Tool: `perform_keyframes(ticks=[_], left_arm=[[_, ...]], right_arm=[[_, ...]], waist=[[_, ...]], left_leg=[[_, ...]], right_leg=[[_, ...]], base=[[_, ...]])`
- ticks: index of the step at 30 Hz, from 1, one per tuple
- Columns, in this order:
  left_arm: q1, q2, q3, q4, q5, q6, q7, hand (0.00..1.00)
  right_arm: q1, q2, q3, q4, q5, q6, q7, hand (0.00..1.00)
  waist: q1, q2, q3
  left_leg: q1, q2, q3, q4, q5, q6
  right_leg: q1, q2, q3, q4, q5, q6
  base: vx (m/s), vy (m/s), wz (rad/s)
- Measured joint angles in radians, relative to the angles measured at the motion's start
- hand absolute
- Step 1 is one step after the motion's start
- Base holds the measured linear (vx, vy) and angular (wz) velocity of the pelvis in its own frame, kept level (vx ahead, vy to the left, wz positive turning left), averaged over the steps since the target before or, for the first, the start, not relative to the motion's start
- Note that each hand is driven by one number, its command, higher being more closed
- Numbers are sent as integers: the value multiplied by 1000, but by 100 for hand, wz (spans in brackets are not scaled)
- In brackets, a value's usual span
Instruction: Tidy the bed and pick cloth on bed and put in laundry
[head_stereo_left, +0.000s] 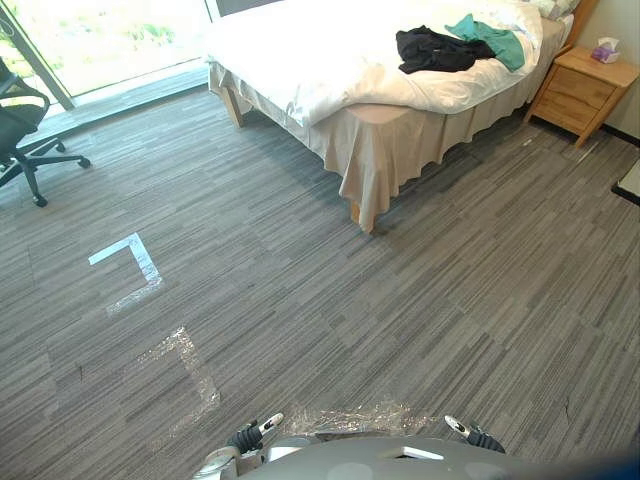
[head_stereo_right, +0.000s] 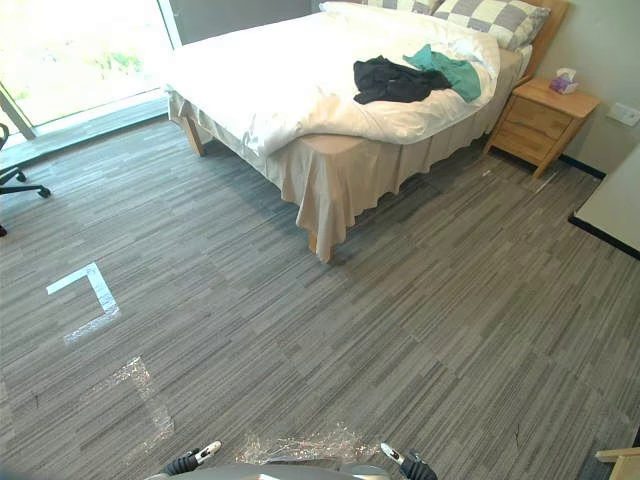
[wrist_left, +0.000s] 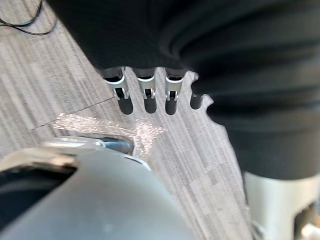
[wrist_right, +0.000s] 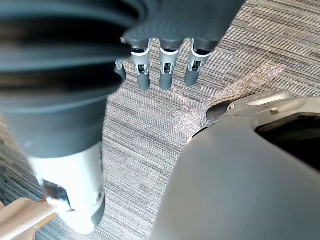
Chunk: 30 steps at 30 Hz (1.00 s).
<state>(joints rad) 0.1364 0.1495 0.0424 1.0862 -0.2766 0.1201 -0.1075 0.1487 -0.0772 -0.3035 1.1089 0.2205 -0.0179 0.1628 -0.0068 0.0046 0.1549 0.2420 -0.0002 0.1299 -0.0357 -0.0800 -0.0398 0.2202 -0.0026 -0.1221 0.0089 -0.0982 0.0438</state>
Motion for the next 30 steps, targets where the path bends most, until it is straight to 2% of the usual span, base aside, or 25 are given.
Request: perform_keyframes(ticks=[4, 10, 19, 21, 23, 24, 25, 26, 28, 29, 30], left_arm=[[-7, 2, -1, -1, 21, 22, -3, 0], [-7, 2, -2, 0, 10, 22, -2, 0], [-8, 7, -5, 0, 4, 30, -2, 0], [-15, 11, -5, 1, 4, 37, -3, 0], [-25, 26, -6, 1, 5, 52, -3, 0], [-28, 29, -8, 2, 5, 52, -3, 0], [-35, 36, -15, 6, 5, 52, -4, 0], [-36, 45, -18, 7, 4, 53, -3, 0], [-42, 53, -22, 26, 4, 53, -3, 0], [-45, 53, -22, 32, 4, 53, -3, 0], [-54, 51, -23, 39, 3, 53, -2, 0]], right_arm=[[0, 0, 0, -1, 0, 0, -2, 0], [3, 2, -1, -1, 1, 0, -11, 0], [7, 7, -3, -3, 34, 1, -23, 0], [6, 11, -4, -4, 62, 1, -36, 0], [3, 26, -4, -12, 83, 3, -56, 0], [2, 28, -4, -18, 87, 3, -59, 0], [-3, 31, -4, -28, 95, 2, -61, 0], [-11, 32, -5, -29, 114, 4, -62, 0], [-16, 36, -5, -22, 131, 12, -62, 0], [-17, 35, -6, -20, 133, 12, -62, 0], [-26, 33, -7, -21, 134, 11, -60, 0]], waist=[[0, -5, 5], [1, -7, 8], [-1, -12, 8], [-2, -12, 9], [1, -34, 25], [2, -37, 32], [2, -45, 50], [-4, -43, 68], [-12, -55, 78], [-12, -53, 78], [-13, -47, 81]], left_leg=[[3, 0, 6, -1, 0, 0], [2, -1, 25, -23, 12, 20], [-25, 0, 25, -48, 21, 34], [-41, 1, 33, -38, 20, 36], [-46, 1, 67, 9, -8, 51], [-43, 3, 84, 20, -15, 52], [-31, 8, 121, 40, -25, 58], [-7, 9, 154, 44, -37, 69], [22, 18, 191, 58, -67, 53], [22, 30, 203, 75, -84, 44], [18, 61, 225, 112, -118, 26]], right_leg=[[-1, 0, 2, 0, 1, -2], [-3, 2, 7, -26, 20, -32], [-44, 8, 3, -28, 15, -41], [-96, 4, 10, 48, -16, -49], [-194, -17, 19, 268, -99, -17], [-225, -22, 17, 338, -110, 1], [-286, -40, -3, 481, -118, 19], [-333, -81, -61, 615, -139, 15], [-383, -140, -124, 719, -175, 9], [-390, -147, -135, 711, -178, 12], [-395, -145, -148, 639, -177, 14]], base=[[-54, -24, -5], [-82, -18, -8], [-30, -15, 0], [86, -13, -12], [63, -7, -34], [43, 6, -55], [23, 15, -60], [25, 21, -61], [39, 30, -60], [67, -4, -72], [111, -82, -71]])
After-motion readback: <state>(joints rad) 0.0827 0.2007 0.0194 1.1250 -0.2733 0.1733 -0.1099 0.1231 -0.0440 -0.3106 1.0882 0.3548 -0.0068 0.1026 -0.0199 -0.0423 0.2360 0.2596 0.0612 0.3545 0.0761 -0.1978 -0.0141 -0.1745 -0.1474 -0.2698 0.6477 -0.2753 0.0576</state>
